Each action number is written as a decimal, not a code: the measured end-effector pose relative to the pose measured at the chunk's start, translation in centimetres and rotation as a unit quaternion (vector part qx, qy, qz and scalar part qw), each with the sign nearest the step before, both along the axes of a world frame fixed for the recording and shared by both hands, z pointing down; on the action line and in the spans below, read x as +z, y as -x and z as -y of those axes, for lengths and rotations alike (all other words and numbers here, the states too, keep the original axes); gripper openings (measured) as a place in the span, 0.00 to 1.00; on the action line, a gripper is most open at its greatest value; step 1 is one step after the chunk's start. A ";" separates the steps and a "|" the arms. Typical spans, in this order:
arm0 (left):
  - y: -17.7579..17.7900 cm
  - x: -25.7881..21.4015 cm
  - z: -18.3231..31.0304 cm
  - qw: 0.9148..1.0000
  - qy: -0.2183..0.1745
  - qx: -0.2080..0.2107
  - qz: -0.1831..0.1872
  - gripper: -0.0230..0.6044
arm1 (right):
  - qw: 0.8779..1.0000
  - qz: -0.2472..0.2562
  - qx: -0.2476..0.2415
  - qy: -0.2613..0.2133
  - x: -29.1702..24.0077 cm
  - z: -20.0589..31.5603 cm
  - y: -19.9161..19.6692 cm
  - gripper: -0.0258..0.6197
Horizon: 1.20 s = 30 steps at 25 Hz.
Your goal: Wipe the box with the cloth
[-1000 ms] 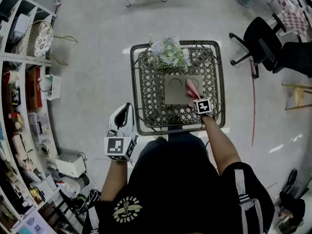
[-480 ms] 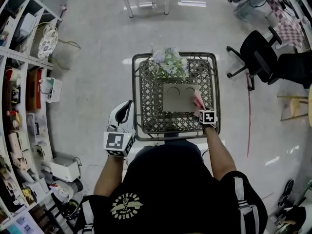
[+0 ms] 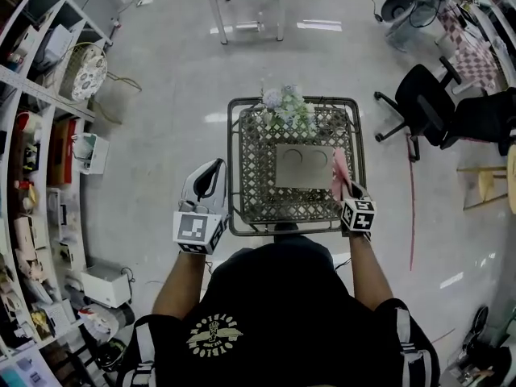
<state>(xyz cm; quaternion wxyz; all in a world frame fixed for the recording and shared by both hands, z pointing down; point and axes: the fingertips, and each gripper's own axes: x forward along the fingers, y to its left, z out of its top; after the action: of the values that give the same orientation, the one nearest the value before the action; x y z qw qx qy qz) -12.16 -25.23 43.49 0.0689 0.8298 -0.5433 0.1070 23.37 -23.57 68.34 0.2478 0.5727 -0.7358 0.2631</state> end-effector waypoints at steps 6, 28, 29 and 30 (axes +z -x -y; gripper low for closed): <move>1.5 -3.9 -2.1 0.999 -0.045 0.002 -0.006 0.04 | 0.994 0.023 -0.006 -0.110 -10.4 -1.7 1.7 0.07; 5.0 -12.1 -8.6 0.990 -0.133 0.028 -0.026 0.04 | 0.936 0.032 -0.008 -0.351 -33.3 -10.0 6.3 0.07; 5.2 -12.1 -8.8 0.990 -0.134 0.030 -0.026 0.04 | 0.935 0.032 -0.007 -0.352 -33.4 -10.2 6.5 0.07; 5.4 -12.0 -8.9 0.990 -0.132 0.031 -0.028 0.04 | 0.935 0.031 -0.006 -0.353 -33.5 -10.4 6.7 0.07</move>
<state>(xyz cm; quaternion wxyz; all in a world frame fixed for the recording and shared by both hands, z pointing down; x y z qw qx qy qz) -17.51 -16.35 31.45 -0.0294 0.8506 -0.5248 0.0130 16.69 -13.20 34.87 0.0083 0.6101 -0.7923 0.0027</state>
